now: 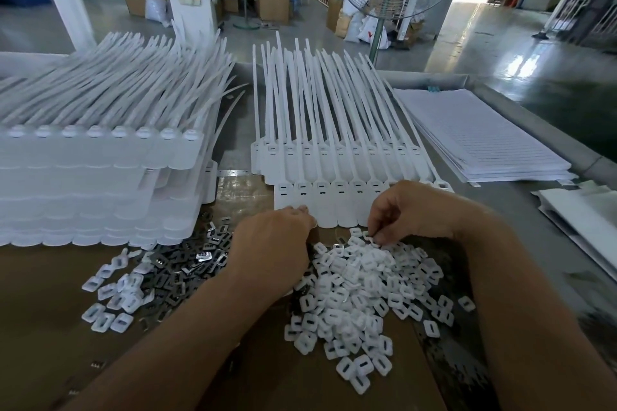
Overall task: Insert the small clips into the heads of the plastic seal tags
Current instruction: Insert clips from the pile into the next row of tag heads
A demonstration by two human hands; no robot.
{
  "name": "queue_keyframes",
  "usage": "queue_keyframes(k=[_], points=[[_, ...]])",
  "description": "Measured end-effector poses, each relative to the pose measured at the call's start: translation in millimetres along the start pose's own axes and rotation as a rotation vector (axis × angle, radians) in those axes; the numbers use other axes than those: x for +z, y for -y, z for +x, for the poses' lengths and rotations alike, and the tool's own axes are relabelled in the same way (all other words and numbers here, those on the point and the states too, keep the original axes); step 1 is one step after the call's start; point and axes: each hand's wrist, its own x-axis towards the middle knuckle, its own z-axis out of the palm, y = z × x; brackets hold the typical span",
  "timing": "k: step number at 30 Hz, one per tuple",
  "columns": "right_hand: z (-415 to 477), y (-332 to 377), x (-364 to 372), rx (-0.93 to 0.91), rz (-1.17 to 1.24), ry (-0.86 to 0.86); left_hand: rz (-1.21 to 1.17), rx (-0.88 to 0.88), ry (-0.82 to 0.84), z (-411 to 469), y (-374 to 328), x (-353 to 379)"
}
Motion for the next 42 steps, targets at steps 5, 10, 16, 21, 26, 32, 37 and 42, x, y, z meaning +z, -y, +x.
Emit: queue_keyframes(k=[5, 10, 16, 21, 26, 32, 37, 42], points=[[-1, -1, -1, -0.006, -0.045, 0.028, -0.002, 0.001, -0.010, 1, 0, 1], [-3, -6, -6, -0.021, 0.216, -0.169, 0.005, 0.001, -0.032, 1, -2, 1], [7, -14, -8, 0.012, 0.252, -0.599, 0.004, 0.003, -0.036, 0, -1, 1], [12, -27, -9, 0.091, 0.246, -0.814, -0.001, 0.000, -0.032, 1, -1, 1], [16, -31, -9, 0.105, 0.356, -0.837, 0.002, 0.002, -0.022, 1, 0, -1], [19, -38, -9, 0.104, 0.431, -0.844, 0.002, -0.006, -0.014, 2, -1, 0], [25, -43, -8, 0.147, 0.235, -0.803, -0.001, 0.007, -0.009, 1, -2, 0], [29, -49, -4, 0.196, 0.171, -0.705, -0.004, 0.004, -0.001, 2, -3, 1]])
